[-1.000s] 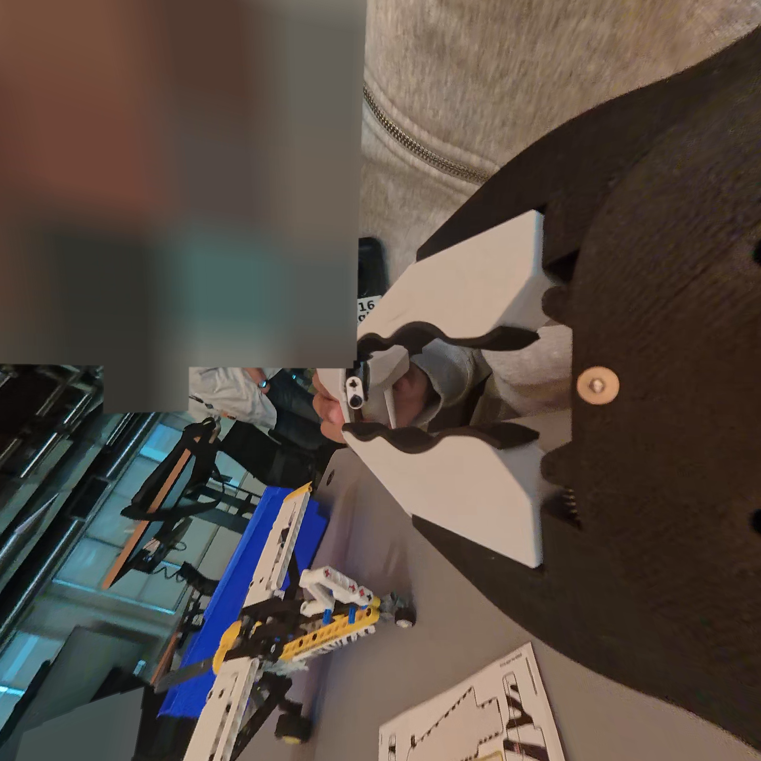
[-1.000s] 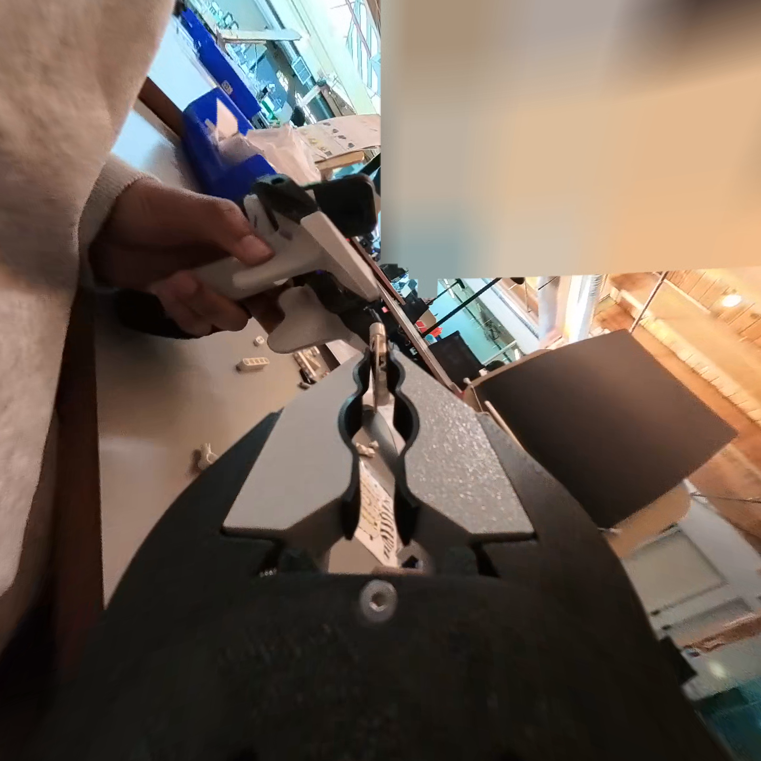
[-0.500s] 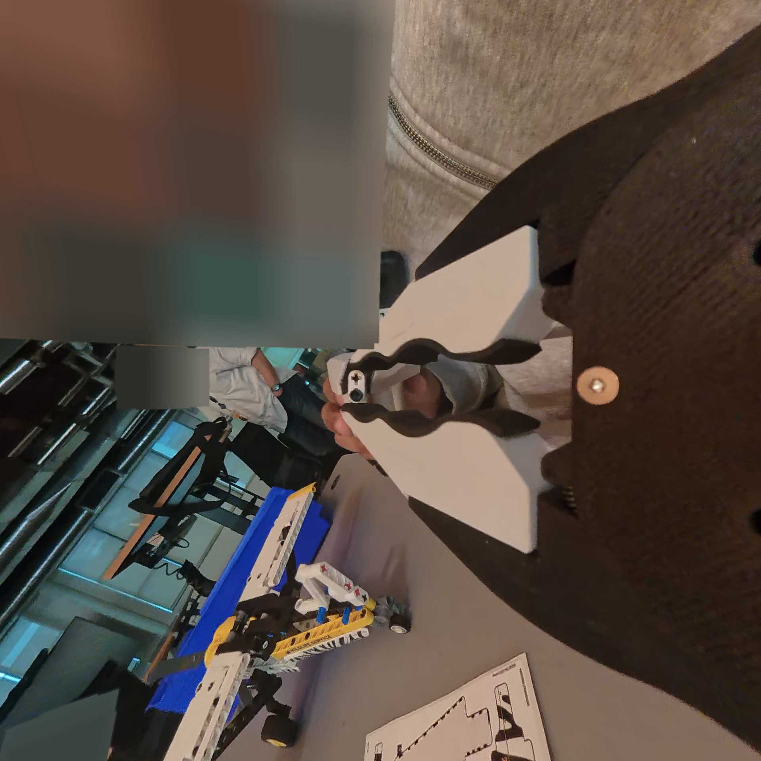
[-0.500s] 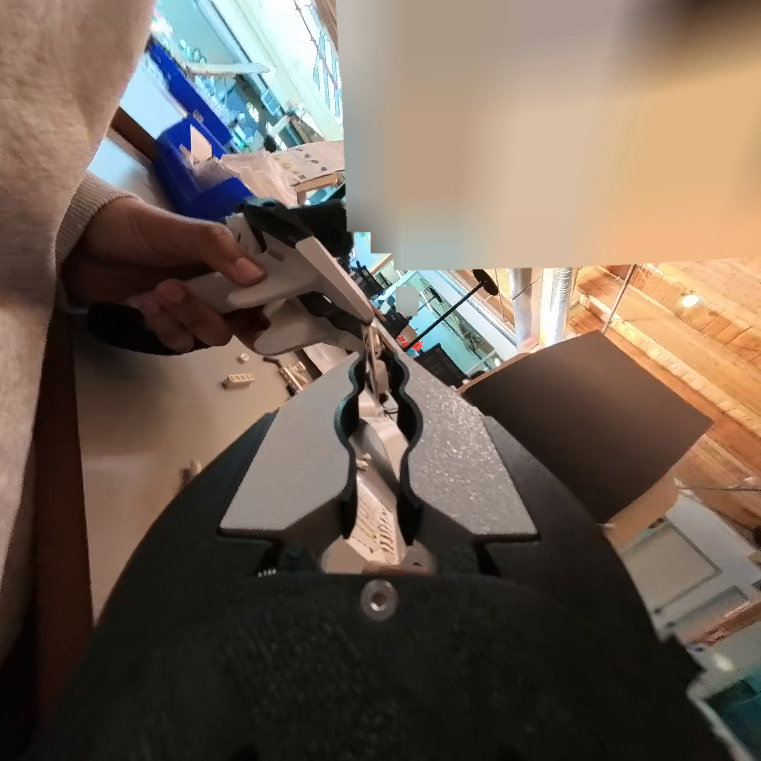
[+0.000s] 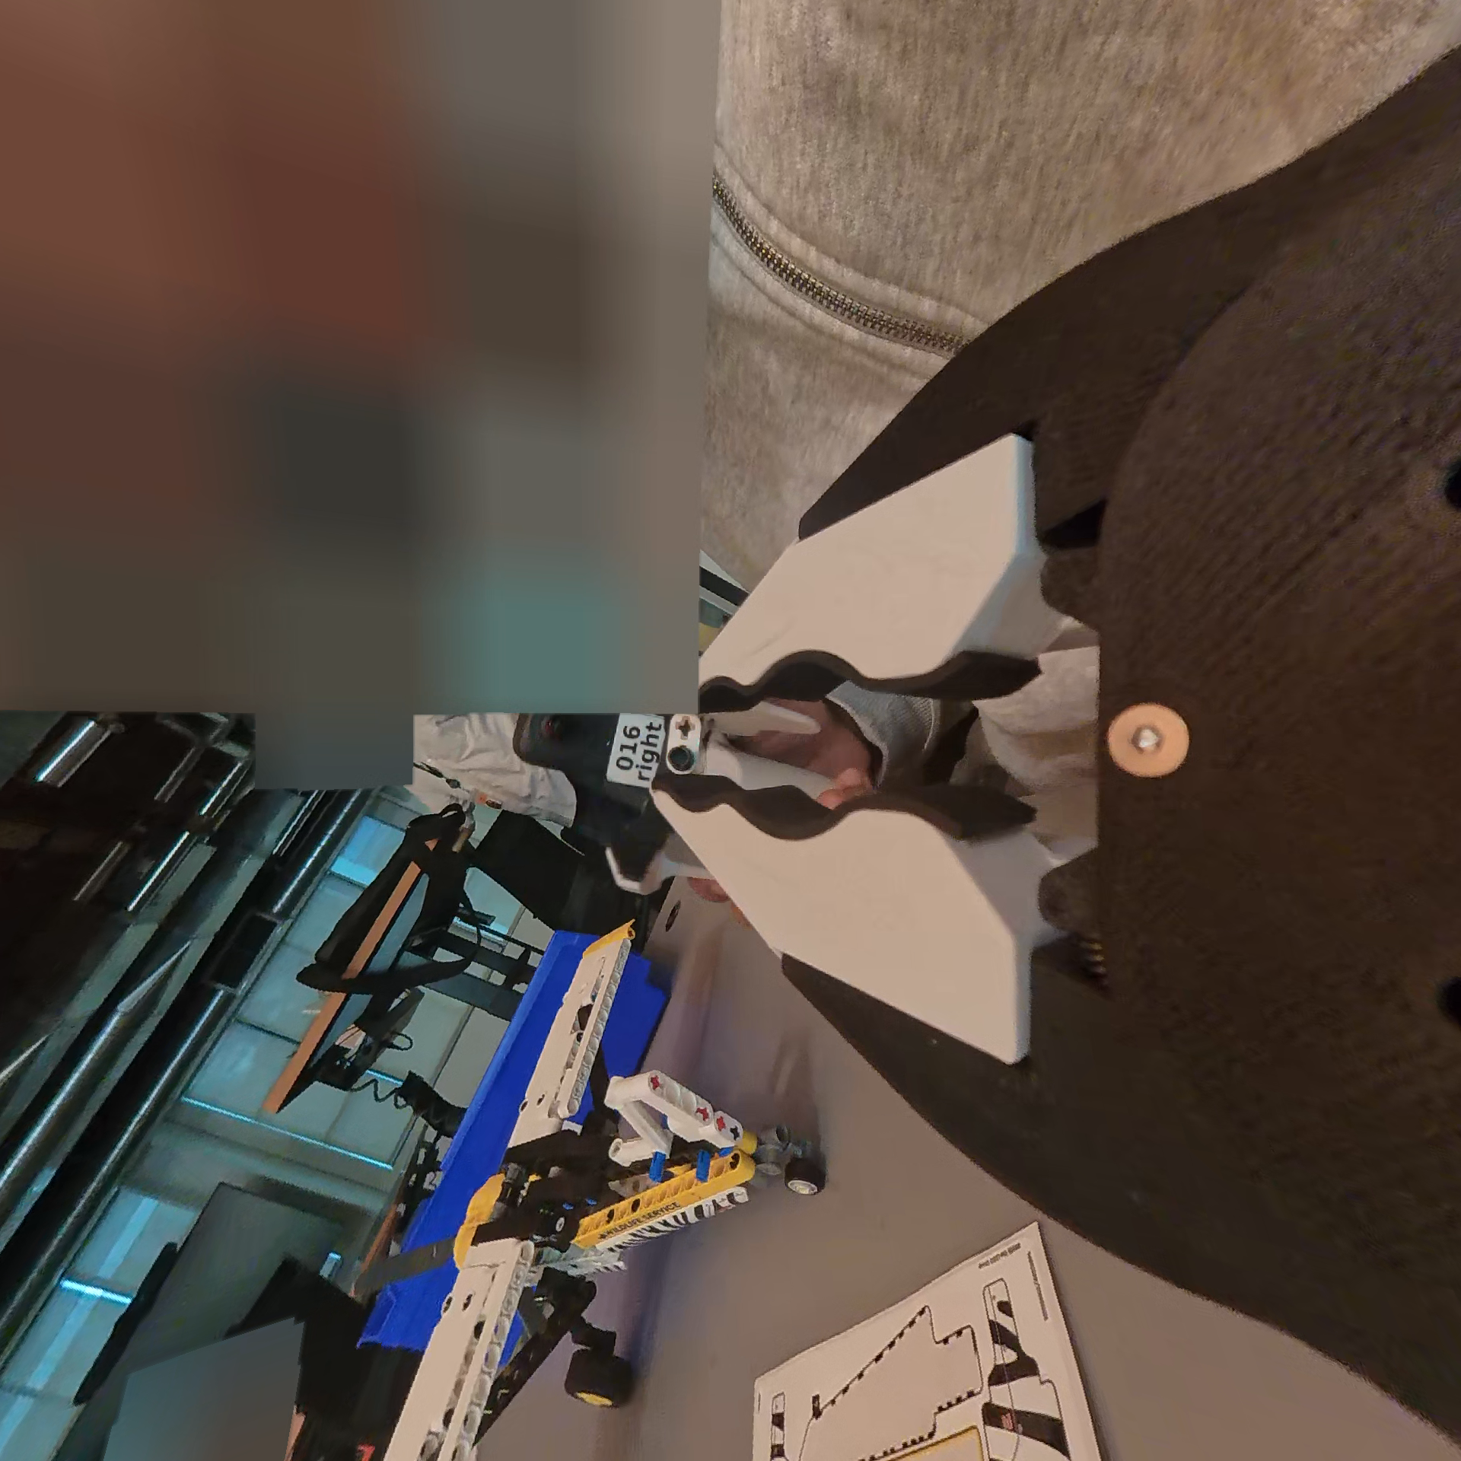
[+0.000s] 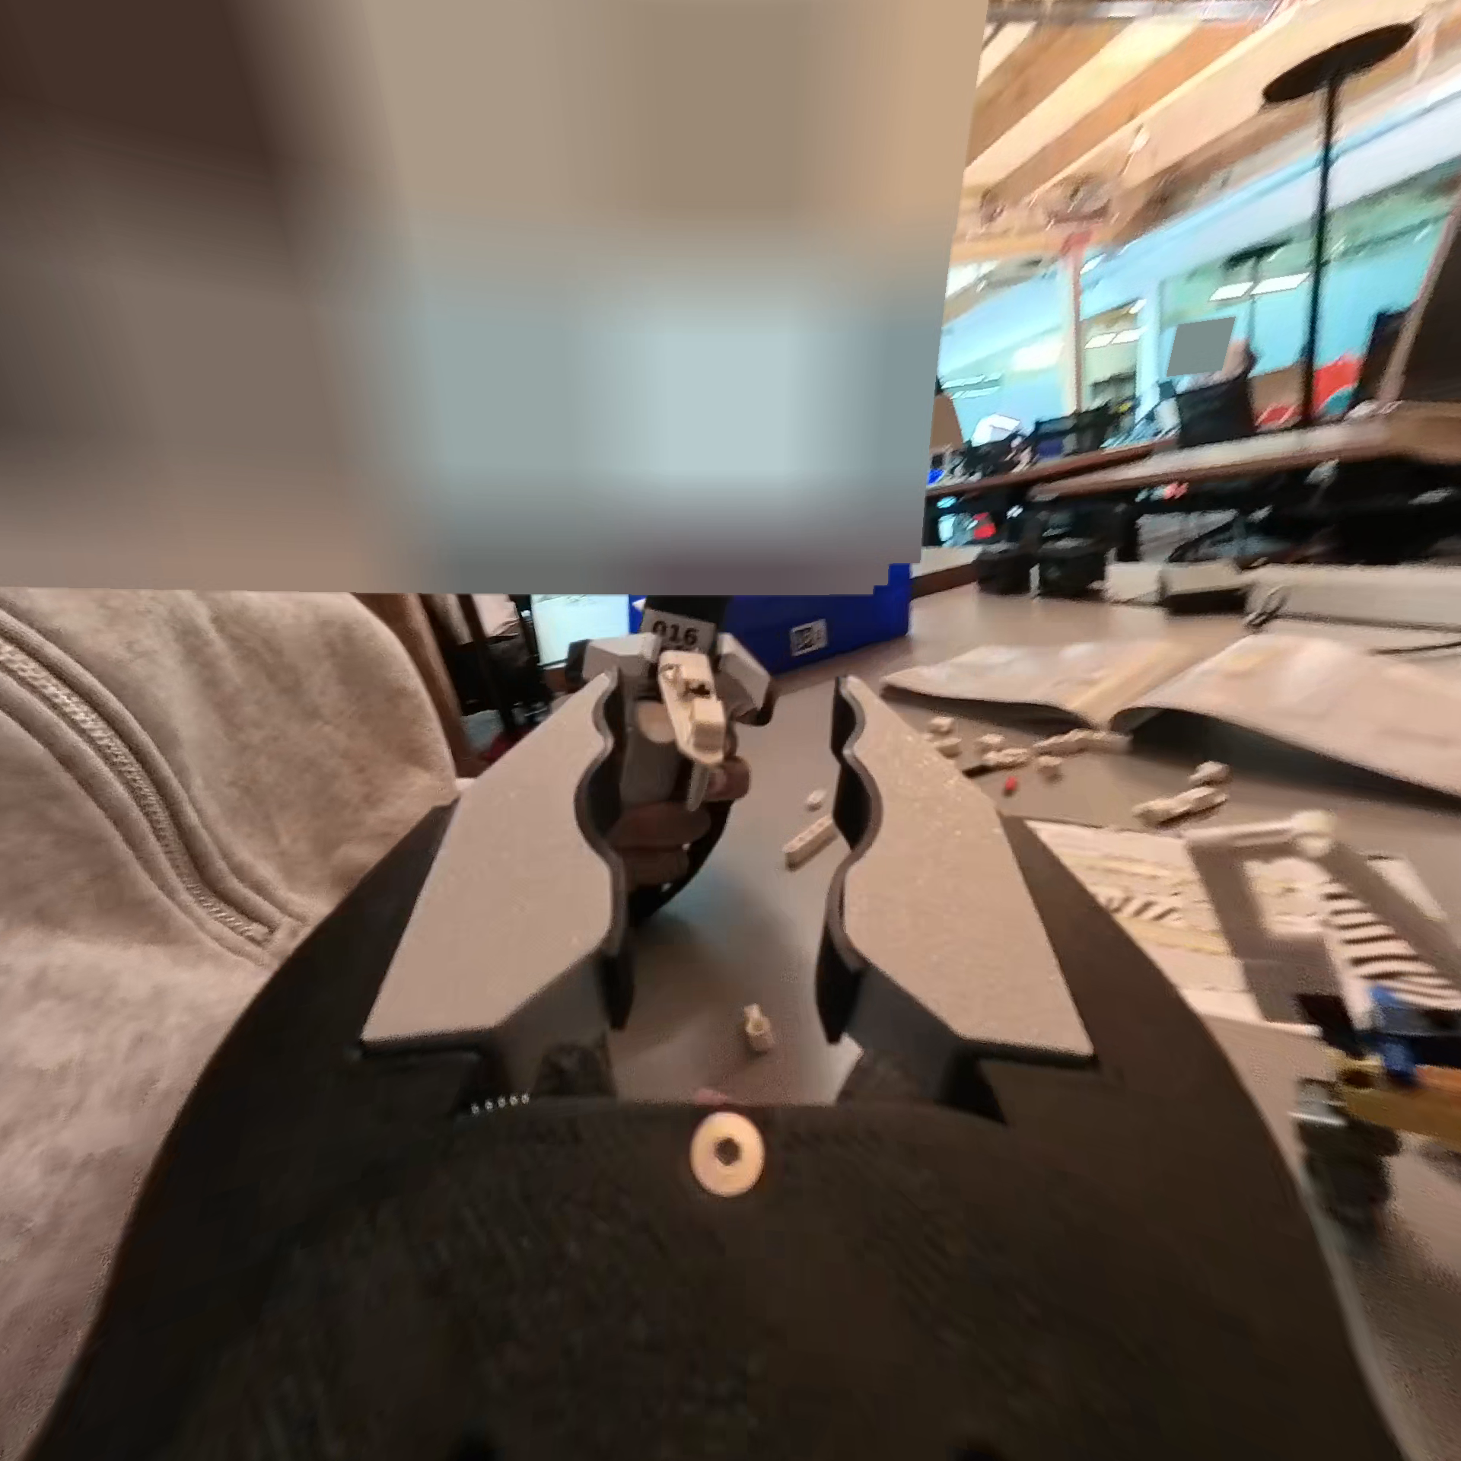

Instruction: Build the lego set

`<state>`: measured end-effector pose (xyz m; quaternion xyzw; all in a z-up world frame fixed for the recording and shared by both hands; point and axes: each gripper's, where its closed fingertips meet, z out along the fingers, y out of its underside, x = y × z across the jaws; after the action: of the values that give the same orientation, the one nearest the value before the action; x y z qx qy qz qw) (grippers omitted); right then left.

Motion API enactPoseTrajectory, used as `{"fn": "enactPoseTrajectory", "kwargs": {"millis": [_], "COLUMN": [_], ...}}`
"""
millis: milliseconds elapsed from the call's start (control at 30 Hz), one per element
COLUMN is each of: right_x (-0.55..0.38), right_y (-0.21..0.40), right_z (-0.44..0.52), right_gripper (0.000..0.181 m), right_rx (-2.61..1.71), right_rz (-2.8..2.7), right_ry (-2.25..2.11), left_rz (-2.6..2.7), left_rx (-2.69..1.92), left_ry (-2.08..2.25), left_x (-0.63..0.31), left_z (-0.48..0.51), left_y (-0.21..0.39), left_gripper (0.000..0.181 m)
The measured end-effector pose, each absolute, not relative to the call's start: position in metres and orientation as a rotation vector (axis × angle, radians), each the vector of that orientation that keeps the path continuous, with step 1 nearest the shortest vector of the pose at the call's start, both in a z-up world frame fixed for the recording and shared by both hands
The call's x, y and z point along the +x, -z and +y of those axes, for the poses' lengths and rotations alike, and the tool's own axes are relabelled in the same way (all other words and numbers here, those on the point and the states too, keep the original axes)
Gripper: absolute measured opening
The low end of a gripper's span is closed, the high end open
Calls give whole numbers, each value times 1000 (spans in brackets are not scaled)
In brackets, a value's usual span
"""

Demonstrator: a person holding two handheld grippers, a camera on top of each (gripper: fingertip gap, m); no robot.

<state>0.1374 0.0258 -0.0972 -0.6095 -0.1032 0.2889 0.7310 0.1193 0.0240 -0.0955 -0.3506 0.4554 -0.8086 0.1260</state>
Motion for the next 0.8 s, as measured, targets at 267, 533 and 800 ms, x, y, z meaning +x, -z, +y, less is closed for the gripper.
{"fn": "enactPoseTrajectory", "kwargs": {"millis": [267,533,800], "right_x": [127,114,130], "right_y": [101,110,98], "right_z": [29,28,26], "right_gripper": [41,33,20], "right_rx": [-1372,-1445,-1349], "right_rz": [-159,-165,-183], "right_ry": [-866,-1080,-878], "left_rz": [1325,1284,1218], "left_rx": [-996,-1073,-1196], "left_ry": [2381,2433,2535], "left_x": [118,123,128], "left_z": [22,25,33], "left_y": [94,96,101], "left_gripper": [14,14,16]}}
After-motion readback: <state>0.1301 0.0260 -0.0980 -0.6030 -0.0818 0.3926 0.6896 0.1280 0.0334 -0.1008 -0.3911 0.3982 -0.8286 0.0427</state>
